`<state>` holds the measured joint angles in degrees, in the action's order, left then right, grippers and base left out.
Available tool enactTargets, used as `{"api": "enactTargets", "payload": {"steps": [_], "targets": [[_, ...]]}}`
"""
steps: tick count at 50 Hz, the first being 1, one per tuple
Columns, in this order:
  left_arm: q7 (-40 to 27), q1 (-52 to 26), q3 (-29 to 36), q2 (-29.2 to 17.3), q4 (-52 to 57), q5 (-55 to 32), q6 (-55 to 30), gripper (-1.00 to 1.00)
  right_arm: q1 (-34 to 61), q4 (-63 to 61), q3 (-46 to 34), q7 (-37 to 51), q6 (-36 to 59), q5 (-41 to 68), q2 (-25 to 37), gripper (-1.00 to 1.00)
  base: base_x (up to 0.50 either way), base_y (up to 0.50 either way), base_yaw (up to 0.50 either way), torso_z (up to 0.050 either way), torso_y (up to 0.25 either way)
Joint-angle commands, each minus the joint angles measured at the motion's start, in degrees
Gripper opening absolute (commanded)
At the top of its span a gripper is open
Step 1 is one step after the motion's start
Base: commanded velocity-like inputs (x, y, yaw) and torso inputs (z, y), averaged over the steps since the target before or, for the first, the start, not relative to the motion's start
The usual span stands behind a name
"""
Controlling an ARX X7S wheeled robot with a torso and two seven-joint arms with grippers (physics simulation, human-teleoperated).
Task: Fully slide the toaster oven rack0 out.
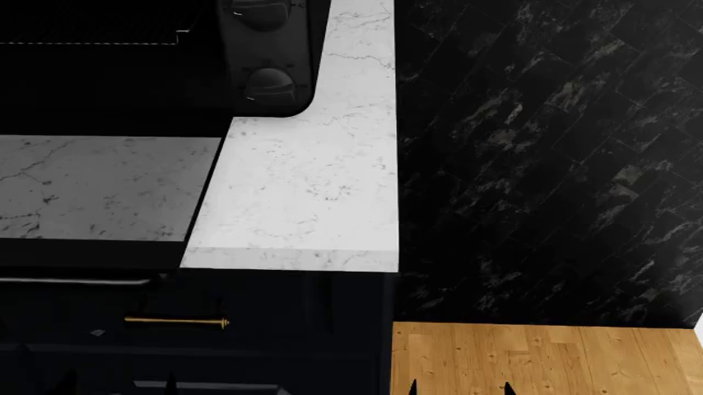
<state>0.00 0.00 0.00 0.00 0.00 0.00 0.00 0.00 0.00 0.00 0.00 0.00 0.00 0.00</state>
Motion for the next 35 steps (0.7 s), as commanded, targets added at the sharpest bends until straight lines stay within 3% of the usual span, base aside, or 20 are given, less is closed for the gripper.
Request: {"api": "enactTargets", "payload": {"steps": [1,6,10,18,23,24,29,35], "targets": [[-0.6,0.0,0.0,-0.6,0.0,-0.6,0.0,1.00,0.0,0.0,-0.7,0.7,0.0,0.0,0.5,1.00,0.00,0.00,0.00,0.000,0.000],[-2.1,0.6,2.8,-1.6,1.2,-0.4,2.6,1.00,-0.8,0.3,-2.3,0.6,-1.9,1.7,1.7,1.00,0.00,0.00,0.00,0.000,0.000],[0.5,2.5,4.1,-2.9,2.9,-3.4,6.3,1.00,-1.9,-1.6,-2.9,1.2,-1.9,2.3,2.4,1.00,0.00,0.00,0.00,0.000,0.000],[-2.9,3.2,3.5,-3.6,7.4,-3.1,4.7,1.00,-3.0,-5.1,-4.2,1.8,-0.3,3.3,3.6,1.00,0.00,0.00,0.00,0.048,0.070],[-3.8,3.8,3.9,-4.6,12.2,-2.3,2.6,1.00,-3.8,-9.4,-4.4,1.9,2.5,4.6,4.5,1.00,0.00,0.00,0.00,0.048,0.070],[-3.5,3.7,2.6,-4.4,14.5,-6.1,-0.1,1.00,-3.9,-11.7,-4.3,1.3,5.0,6.1,4.7,1.00,0.00,0.00,0.00,0.048,0.070],[-5.1,4.5,3.8,-6.8,23.1,-0.8,-3.4,1.00,-4.4,-22.0,-4.2,2.6,12.7,5.5,7.0,1.00,0.00,0.00,0.00,0.048,0.070],[-5.2,5.2,2.9,-8.6,35.5,-1.3,-11.7,1.00,-3.8,-30.6,-3.4,3.6,20.3,4.6,9.7,1.00,0.00,0.00,0.00,0.048,0.070]]}}
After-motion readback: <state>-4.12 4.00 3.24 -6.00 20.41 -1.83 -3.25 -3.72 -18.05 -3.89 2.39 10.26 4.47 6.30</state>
